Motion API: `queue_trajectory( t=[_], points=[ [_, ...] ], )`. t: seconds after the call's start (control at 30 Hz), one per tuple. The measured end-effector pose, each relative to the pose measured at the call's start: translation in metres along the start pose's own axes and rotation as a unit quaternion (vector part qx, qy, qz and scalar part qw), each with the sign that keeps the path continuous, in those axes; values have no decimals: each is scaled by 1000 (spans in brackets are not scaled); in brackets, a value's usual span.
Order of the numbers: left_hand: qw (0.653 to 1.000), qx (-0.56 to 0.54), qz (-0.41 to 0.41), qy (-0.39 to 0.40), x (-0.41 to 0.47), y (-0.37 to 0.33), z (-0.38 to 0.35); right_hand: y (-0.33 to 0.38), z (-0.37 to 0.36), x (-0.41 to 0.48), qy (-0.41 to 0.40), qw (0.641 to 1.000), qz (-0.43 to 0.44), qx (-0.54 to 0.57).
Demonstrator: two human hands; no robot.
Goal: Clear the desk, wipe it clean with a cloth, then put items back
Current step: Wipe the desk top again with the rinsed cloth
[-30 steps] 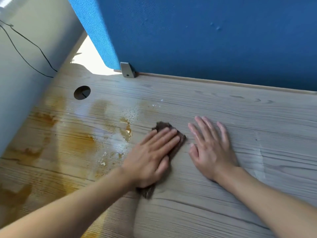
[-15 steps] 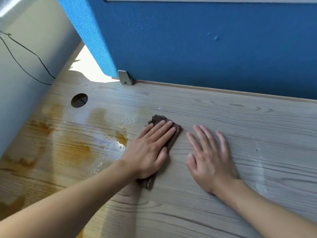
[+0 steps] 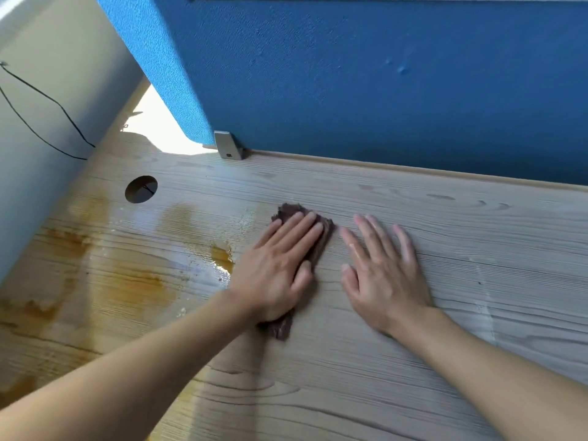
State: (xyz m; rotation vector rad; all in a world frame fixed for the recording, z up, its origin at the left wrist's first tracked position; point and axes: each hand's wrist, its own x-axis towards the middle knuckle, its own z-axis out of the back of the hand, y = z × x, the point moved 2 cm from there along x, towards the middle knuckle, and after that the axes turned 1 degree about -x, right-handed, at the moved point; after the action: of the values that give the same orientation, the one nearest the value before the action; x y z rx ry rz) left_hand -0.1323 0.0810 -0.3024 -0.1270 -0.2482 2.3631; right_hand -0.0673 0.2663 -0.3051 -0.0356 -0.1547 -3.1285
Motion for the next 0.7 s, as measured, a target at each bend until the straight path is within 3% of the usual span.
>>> queue_trajectory(
  t=[0.07, 0.13, 0.37, 0.43, 0.6, 0.7],
  points=[
    [995, 9, 96, -17, 27, 12, 4, -1, 2, 1, 3, 1000, -3, -1],
    [991, 20, 129, -24, 33, 10, 2, 1, 1, 1, 13, 1000, -1, -7],
    [997, -8, -73, 24, -25, -20, -3, 2, 4, -1, 14, 1000, -2, -7],
    [999, -6, -45, 13, 1, -3, 1, 2, 4, 0, 9, 1000, 1, -9],
    [991, 22, 134, -13, 61, 21, 6, 1, 3, 0, 9, 1000, 2, -14],
    [996, 27, 81, -16, 32, 3, 4, 2, 3, -1, 6, 1000, 4, -9]
  ],
)
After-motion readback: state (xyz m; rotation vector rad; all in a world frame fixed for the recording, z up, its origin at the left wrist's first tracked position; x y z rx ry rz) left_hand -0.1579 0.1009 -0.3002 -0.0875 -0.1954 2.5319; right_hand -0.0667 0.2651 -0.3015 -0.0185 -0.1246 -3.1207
